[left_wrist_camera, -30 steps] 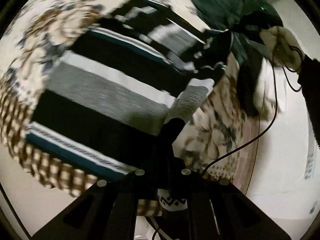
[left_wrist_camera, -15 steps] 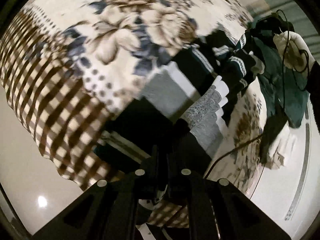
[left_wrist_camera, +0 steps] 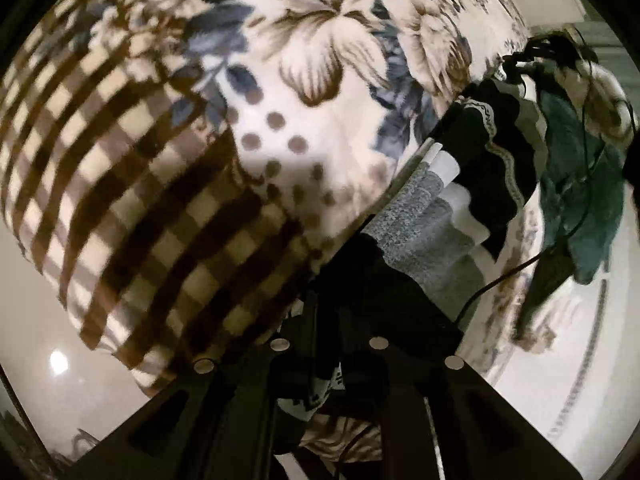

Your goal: Fold small clothes

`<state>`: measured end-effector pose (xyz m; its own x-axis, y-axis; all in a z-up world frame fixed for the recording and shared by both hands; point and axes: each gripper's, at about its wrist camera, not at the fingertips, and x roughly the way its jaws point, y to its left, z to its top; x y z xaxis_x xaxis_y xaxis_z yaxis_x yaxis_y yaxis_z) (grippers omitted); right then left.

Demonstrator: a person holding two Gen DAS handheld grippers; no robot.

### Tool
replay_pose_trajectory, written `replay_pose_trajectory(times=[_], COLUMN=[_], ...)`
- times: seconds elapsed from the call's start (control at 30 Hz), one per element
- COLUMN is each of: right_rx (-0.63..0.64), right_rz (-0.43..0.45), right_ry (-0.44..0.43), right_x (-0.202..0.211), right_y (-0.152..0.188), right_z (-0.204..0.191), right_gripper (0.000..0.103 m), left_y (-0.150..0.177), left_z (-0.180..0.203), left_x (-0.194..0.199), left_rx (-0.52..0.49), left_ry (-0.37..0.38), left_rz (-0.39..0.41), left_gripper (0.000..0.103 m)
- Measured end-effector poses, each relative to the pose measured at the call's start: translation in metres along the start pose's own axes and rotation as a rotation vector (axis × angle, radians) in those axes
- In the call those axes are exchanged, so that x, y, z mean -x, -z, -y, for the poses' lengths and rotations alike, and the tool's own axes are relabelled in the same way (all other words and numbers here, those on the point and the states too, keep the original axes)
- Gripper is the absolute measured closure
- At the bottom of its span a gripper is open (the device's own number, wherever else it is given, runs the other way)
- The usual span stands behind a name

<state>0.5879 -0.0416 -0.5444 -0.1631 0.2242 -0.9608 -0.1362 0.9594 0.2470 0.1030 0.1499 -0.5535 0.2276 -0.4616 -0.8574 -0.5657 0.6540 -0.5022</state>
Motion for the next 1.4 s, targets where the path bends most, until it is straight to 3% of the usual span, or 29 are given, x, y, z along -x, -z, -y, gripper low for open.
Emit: replay_pose_trajectory(times=[0.03, 0.07, 0.23, 0.37, 0.53, 0.57, 0.6, 0.63, 0.8, 0.9, 0.97, 1.03, 1.1, 1.13, 1.17, 1.2, 1.23, 1.33, 1.4], right_rx=[-0.018, -0.026, 0.056, 0.044, -0.023, -0.008, -0.005, -0.01, 0.017, 0.038, 0.065, 0.043, 0.007, -0.019, -0.04, -0.054, -0.056, -0.069, -0.105], right_rz=[0.016, 0.057, 0.134, 0.028, 0.041, 0.054, 0.052, 0.061, 0.216, 0.206, 0.088, 0.077, 0.145, 0.182, 0.214, 0.246, 0.264, 0.275, 0.265], right_ry=[-0.043, -0.071, 0.051, 0.147, 0.035, 0.032, 0.05, 0.056, 0.027, 0.029, 0.006, -0.051, -0.18, -0.221, -0.233, -0.21, -0.176, -0.086, -0.078], right_x=[0.01, 0.027, 0.059, 0.032, 0.013, 0.01, 0.006, 0.006, 0.041, 0.033, 0.01, 0.015, 0.042, 0.058, 0.073, 0.088, 0.098, 0.11, 0.108], right_y=[0.004, 0.01, 0.035, 0.038, 0.032, 0.03, 0.029, 0.028, 0.021, 0.002, -0.008, -0.003, 0.017, 0.031, 0.044, 0.06, 0.072, 0.107, 0.118], right_z=[0.007, 0.013, 0.025, 0.033, 0.041, 0.037, 0.034, 0.032, 0.016, 0.005, 0.004, 0.013, 0.033, 0.047, 0.061, 0.078, 0.09, 0.133, 0.157], right_gripper=[0.052, 0.048, 0.048, 0.048, 0.049, 0.065, 0.089, 0.097, 0.097, 0.097, 0.096, 0.092, 0.08, 0.065, 0.053, 0.051, 0.051, 0.051, 0.051], left_y=[-0.002, -0.003, -0.009, -0.013, -0.006, -0.005, -0.003, -0.002, -0.006, -0.014, -0.021, -0.026, -0.029, -0.031, -0.035, -0.04, -0.048, -0.087, -0.125], left_z=[-0.001, -0.001, 0.001, 0.017, 0.037, 0.038, 0.037, 0.035, 0.027, 0.022, 0.016, 0.015, 0.017, 0.019, 0.021, 0.025, 0.03, 0.063, 0.105], left_x=[0.002, 0.005, 0.01, -0.004, -0.022, -0.023, -0.023, -0.022, -0.006, -0.009, -0.01, -0.003, 0.015, 0.025, 0.035, 0.043, 0.052, 0.058, 0.051], left_rx=[-0.012, -0.037, -0.079, -0.137, -0.247, -0.254, -0.256, -0.248, -0.197, -0.177, -0.139, -0.115, -0.128, -0.136, -0.145, -0.151, -0.153, -0.187, -0.27], left_ry=[-0.015, -0.027, -0.017, -0.026, -0.083, -0.088, -0.093, -0.102, -0.081, -0.062, -0.044, -0.04, -0.026, -0.016, -0.008, 0.001, 0.014, 0.087, 0.105], left_rz=[-0.006, -0.006, -0.022, -0.04, -0.035, -0.028, -0.023, -0.01, 0.048, 0.028, -0.005, -0.024, -0.017, -0.01, -0.003, 0.006, 0.025, 0.07, 0.113], left_gripper=[0.086, 0.083, 0.078, 0.078, 0.081, 0.088, 0.099, 0.099, 0.099, 0.098, 0.095, 0.089, 0.087, 0.084, 0.069, 0.046, 0.039, 0.037, 0.037])
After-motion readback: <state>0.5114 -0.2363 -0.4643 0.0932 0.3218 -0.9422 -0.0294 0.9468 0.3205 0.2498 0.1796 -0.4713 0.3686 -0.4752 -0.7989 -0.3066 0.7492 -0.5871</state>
